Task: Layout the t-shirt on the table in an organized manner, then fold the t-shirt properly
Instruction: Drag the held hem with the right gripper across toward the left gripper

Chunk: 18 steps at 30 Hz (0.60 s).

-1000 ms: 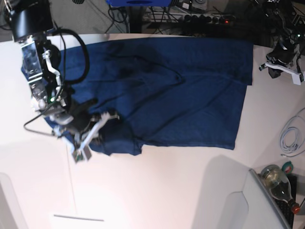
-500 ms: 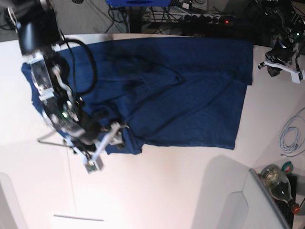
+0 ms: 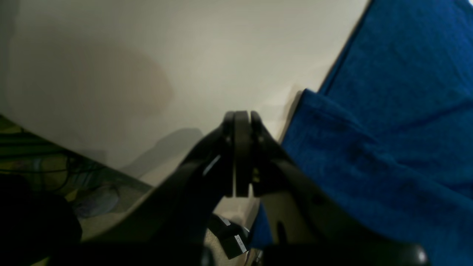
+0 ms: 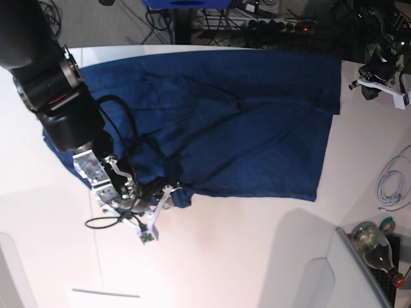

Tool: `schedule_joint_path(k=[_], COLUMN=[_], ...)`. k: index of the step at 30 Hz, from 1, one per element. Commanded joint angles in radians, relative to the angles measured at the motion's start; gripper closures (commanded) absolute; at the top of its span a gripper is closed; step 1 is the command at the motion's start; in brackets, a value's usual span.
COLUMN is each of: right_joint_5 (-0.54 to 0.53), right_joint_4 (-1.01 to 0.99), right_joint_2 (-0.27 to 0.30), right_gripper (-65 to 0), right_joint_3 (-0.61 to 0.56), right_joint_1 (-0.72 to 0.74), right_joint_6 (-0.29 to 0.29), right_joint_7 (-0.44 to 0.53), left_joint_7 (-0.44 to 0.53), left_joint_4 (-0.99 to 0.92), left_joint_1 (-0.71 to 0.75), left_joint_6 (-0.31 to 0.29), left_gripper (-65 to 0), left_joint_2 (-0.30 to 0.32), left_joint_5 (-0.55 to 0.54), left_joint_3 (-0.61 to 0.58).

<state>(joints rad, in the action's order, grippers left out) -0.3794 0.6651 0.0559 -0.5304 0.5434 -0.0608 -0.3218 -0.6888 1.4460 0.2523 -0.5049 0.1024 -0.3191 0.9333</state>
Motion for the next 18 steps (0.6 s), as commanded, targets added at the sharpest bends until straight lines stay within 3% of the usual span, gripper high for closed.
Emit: schedule_joint_path(k=[1, 5, 7, 9, 13, 18], right_joint_5=[0.001, 0.001, 0.001, 0.001, 0.000, -0.005], right_joint_4=[-0.003, -0.017, -0.023, -0.023, -0.023, -0.005], right_joint_2=[0.003, 0.003, 0.003, 0.003, 0.003, 0.003], right_gripper=[-35.6, -35.4, -32.1, -23.6, 0.0, 0.0], right_joint_3=[0.000, 0.000, 0.002, 0.006, 0.008, 0.008], right_joint_1=[0.039, 0.039, 0.039, 0.039, 0.039, 0.037], right_joint_6=[-0.001, -0.001, -0.001, -0.001, -0.001, -0.001], right_joint_7=[0.036, 0.045, 0.045, 0.045, 0.039, 0.037], left_joint_7=[0.021, 0.021, 0.021, 0.021, 0.021, 0.021], left_joint_4=[0.014, 0.014, 0.014, 0.014, 0.014, 0.014], left_joint_1=[0.002, 0.002, 0.002, 0.002, 0.002, 0.002], left_joint_6=[-0.005, -0.005, -0.005, -0.005, -0.005, -0.005], left_gripper=[0.0, 0.0, 0.0, 0.0, 0.0, 0.0], left_joint_2=[0.015, 0.015, 0.015, 0.015, 0.015, 0.015], left_joint_5=[-0.012, -0.012, -0.012, -0.012, -0.012, -0.012], left_joint_3=[0.003, 0.003, 0.003, 0.002, -0.001, 0.003])
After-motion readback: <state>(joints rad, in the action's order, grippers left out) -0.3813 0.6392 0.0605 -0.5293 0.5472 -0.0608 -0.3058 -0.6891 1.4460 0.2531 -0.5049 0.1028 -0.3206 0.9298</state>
